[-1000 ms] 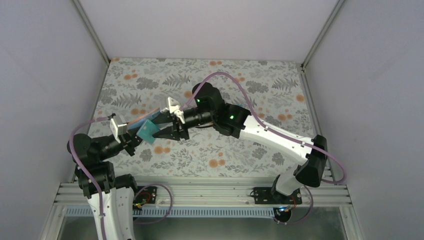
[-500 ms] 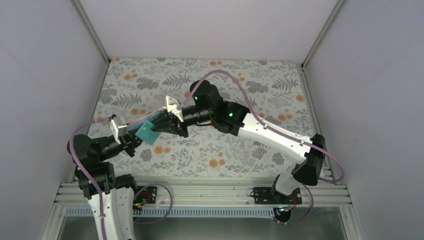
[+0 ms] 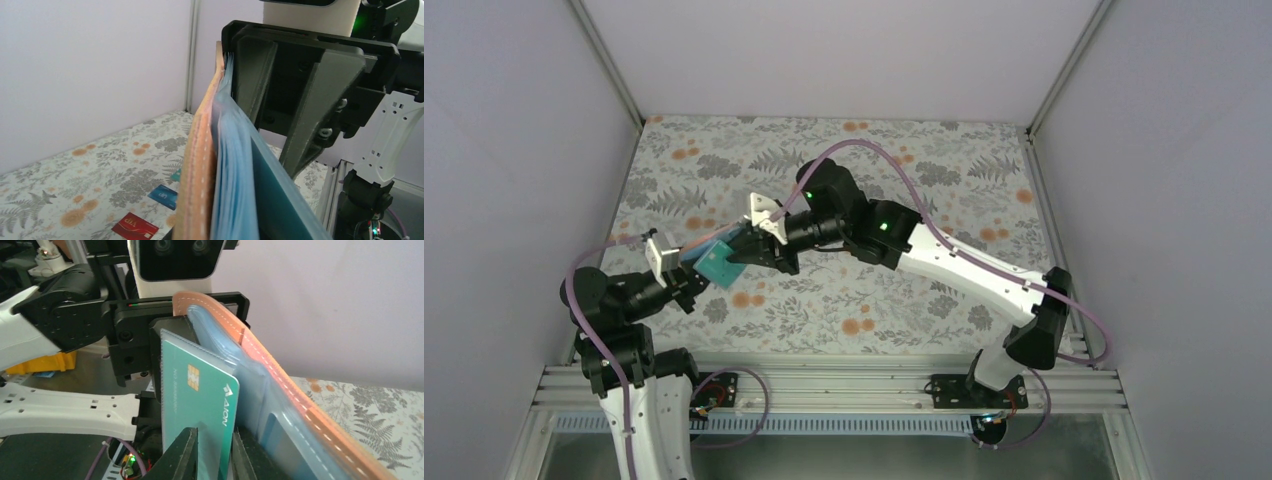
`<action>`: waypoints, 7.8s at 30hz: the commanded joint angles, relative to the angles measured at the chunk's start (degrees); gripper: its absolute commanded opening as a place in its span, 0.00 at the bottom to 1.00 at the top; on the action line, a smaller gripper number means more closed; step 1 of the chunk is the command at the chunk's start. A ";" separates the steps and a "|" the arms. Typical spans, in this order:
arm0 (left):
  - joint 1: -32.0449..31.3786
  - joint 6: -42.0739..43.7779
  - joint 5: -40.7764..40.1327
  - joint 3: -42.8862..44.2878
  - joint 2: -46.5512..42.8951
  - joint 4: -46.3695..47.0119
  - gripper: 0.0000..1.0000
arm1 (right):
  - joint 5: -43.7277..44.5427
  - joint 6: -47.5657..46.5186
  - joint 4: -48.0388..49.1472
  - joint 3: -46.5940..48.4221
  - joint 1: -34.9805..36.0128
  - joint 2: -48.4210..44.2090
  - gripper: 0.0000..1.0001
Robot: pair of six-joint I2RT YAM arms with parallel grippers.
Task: Take the credit cards out of the card holder
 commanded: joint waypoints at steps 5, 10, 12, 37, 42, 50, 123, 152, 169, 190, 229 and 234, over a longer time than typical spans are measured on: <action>-0.14 -0.24 -4.71 -0.44 0.34 3.68 0.02 | 0.62 6.74 4.26 -1.96 4.90 3.71 0.04; -0.16 0.03 -4.47 -0.58 0.11 1.93 0.03 | -0.18 10.18 6.15 -5.80 0.48 -0.48 0.04; -0.11 0.09 -4.34 -0.57 0.15 1.71 0.14 | -1.16 11.53 7.35 -7.12 -0.58 -2.00 0.04; -0.36 9.86 8.70 2.87 1.46 -7.32 0.56 | -4.49 9.52 5.01 -10.37 -9.02 -10.70 0.04; -0.29 9.39 9.30 2.34 1.95 -7.59 0.56 | -8.86 10.28 4.87 -8.40 -8.99 -7.94 0.04; -0.21 21.60 14.41 4.54 3.39 -17.25 0.78 | -7.38 10.09 4.90 -7.69 -8.91 -6.29 0.04; -0.21 11.10 7.31 3.93 2.68 -9.84 0.15 | -5.89 8.37 9.71 -13.07 -5.94 -8.59 0.04; -0.21 14.88 9.41 5.60 2.57 -12.03 0.02 | 5.97 11.28 10.77 -17.56 -6.95 -13.50 0.09; -0.20 16.25 9.93 6.10 2.72 -12.99 0.02 | 1.22 10.30 13.25 -16.59 -5.10 -10.82 0.20; -0.21 14.39 7.54 5.29 2.57 -12.54 0.08 | 2.65 7.09 2.71 -14.79 -9.20 -13.79 0.04; 0.59 1.07 -23.89 -4.10 0.31 -10.46 0.02 | 2.66 8.44 -28.43 -6.17 -61.14 27.83 0.04; 0.66 1.03 -23.67 -4.26 0.53 -10.31 0.02 | 8.03 8.72 -29.36 -5.34 -61.25 29.90 0.04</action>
